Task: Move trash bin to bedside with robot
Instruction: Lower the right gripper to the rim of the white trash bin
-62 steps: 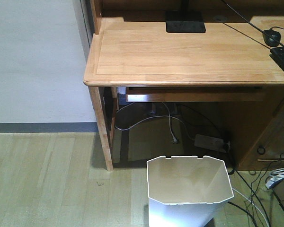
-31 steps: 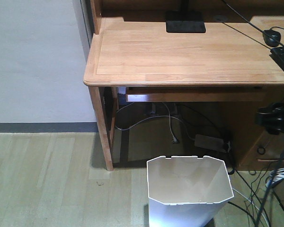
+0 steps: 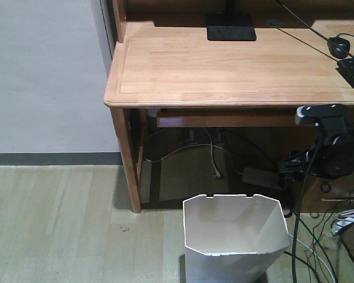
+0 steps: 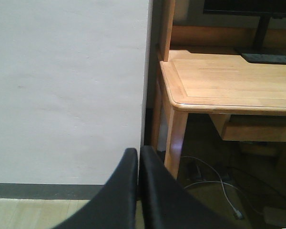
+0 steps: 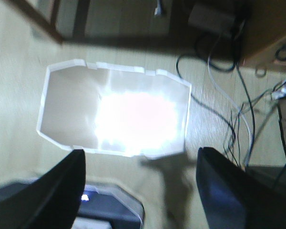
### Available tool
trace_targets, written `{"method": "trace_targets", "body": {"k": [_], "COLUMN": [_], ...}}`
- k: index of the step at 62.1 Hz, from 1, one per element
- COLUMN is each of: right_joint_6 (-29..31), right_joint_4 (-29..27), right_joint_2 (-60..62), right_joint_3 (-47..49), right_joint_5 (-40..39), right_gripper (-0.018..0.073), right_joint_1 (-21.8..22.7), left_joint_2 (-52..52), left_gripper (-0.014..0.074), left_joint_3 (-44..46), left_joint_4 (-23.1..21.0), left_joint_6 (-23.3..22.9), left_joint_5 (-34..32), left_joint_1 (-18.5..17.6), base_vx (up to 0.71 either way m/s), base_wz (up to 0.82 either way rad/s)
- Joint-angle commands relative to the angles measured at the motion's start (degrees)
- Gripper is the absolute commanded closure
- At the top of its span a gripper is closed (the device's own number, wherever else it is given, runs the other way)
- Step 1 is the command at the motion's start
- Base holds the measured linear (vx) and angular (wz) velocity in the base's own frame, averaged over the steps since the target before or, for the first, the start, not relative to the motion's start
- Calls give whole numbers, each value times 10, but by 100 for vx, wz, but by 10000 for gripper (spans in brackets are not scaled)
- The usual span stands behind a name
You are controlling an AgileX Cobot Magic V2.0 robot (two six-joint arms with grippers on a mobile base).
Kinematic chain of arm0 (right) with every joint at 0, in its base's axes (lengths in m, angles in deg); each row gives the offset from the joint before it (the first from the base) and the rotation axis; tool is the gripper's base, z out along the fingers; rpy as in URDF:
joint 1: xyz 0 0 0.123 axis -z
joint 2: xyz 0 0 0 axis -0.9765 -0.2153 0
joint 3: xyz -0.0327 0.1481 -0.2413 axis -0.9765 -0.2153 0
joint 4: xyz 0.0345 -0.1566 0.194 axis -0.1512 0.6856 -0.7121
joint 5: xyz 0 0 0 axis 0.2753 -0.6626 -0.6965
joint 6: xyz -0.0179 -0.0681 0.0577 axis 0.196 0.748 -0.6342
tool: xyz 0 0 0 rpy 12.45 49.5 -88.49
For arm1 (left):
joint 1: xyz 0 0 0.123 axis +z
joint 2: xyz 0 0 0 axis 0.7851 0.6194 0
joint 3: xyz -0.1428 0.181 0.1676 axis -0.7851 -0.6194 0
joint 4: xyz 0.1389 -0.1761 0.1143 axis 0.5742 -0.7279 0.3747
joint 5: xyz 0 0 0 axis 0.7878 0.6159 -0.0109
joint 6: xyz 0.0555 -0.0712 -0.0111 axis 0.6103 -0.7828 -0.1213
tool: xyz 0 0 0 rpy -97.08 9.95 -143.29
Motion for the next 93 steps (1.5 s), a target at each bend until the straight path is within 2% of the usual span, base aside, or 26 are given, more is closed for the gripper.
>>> {"method": "trace_targets", "body": {"k": [1,7,13,21,27,59,93], "right_joint_6": [26,44,91,163,191,192,174], "right_joint_4": [-17,-49,-70,-71,-74,-75,-76], "right_joint_2": [-47,-102,-154,-217,-268,-553,-719], "right_joint_3": [32,50,61,63,69,234,409], "right_joint_5": [-24,-30,-54,-117,-159,-172,-135], "right_gripper": [85,90,104,130,139,133,101], "right_joint_1": [22,60,93,95,95,95,101], "left_joint_2": [-8,-8,-8,-8,-8,-8,-8], "left_gripper": [602,602,602,602,602,602,602], "left_joint_3": [-7,-7,-7,-7,-7,-7,-7], "left_joint_4": [-2,-2,-2,-2,-2,-2,-2], "left_joint_6": [-3,-3,-3,-3,-3,-3,-3], "left_joint_5": [-40,-40,-40,-40,-40,-40,-40], "left_joint_1": [0,0,0,0,0,0,0], "base_vx": [0,0,0,0,0,0,0], "base_wz": [0,0,0,0,0,0,0]}}
